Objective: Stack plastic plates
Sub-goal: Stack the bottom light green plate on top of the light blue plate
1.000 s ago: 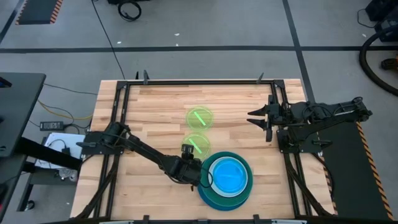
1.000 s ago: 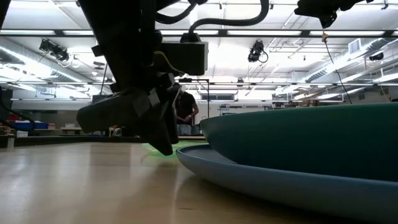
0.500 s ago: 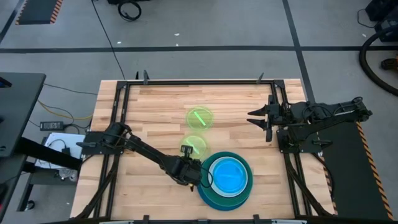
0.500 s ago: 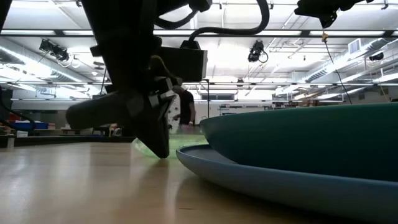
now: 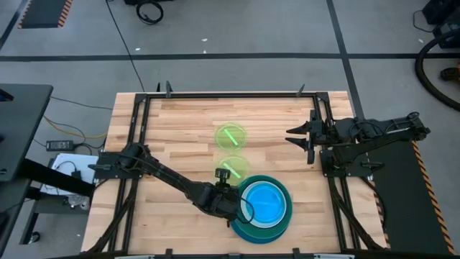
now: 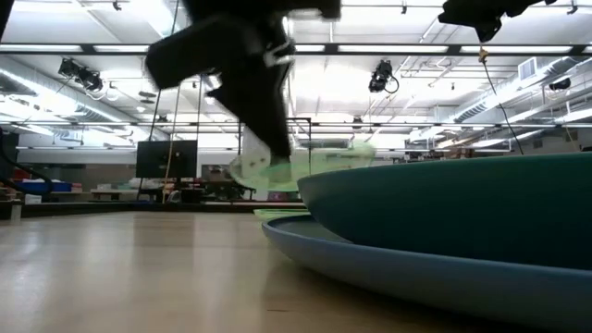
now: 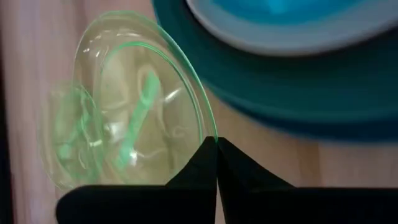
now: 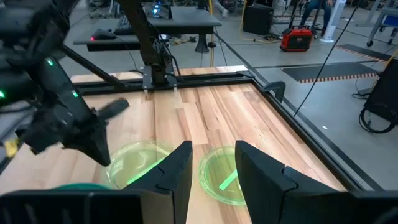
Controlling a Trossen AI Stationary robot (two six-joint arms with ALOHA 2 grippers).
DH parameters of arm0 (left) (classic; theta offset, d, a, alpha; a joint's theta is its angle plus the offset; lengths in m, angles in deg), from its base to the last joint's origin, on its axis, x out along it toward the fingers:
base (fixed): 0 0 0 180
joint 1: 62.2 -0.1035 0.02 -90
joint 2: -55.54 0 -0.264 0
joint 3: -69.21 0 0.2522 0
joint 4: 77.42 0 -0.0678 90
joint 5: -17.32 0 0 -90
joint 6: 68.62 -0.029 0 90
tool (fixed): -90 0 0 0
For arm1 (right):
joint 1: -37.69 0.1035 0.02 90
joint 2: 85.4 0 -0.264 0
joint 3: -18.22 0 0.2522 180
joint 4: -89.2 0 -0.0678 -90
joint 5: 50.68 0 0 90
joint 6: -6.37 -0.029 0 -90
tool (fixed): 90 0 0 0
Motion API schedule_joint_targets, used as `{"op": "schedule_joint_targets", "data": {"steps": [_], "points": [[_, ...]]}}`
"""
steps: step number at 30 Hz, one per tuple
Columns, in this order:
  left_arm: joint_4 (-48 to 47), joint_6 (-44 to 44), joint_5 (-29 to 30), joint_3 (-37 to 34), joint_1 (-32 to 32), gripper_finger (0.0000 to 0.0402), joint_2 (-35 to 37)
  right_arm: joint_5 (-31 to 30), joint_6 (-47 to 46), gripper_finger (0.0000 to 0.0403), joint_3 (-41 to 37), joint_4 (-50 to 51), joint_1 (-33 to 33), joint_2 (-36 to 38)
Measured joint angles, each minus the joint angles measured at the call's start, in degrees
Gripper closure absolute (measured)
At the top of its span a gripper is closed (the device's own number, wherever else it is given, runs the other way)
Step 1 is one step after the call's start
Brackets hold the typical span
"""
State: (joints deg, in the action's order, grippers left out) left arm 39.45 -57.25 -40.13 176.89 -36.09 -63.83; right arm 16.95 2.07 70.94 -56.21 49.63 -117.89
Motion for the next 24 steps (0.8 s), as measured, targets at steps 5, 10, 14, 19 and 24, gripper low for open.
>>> {"op": "schedule_joint_targets", "data": {"steps": [5, 10, 14, 19, 24], "points": [[9.88, -5.95, 0.01, 0.45, 0.52, 0.0397, -0.1, 0.0, 0.01, 0.0271, 0.0, 0.33, -0.02, 0.85], [22.06, -14.91, -3.79, 0.47, 0.42, 0.0397, -1.64, -0.01, -0.03, 0.0271, 0.0, 0.3, -0.01, 1.32], [29.12, -18.59, -7.11, 0.61, -0.45, 0.0397, -2.48, -0.02, -0.03, 0.0271, 0.0, 0.23, 0.0, 1.22], [31.57, -20.89, -10.0, 2.01, -1.01, 0.0397, -5.32, -0.02, 0.04, 0.0271, 0.0, 0.28, -0.06, 1.09], [27.29, -25.78, -11.88, 9.82, 0.07, 0.0398, -10.73, -0.09, 0.27, 0.0271, 0.0, 0.21, -0.06, 1.11]]}}
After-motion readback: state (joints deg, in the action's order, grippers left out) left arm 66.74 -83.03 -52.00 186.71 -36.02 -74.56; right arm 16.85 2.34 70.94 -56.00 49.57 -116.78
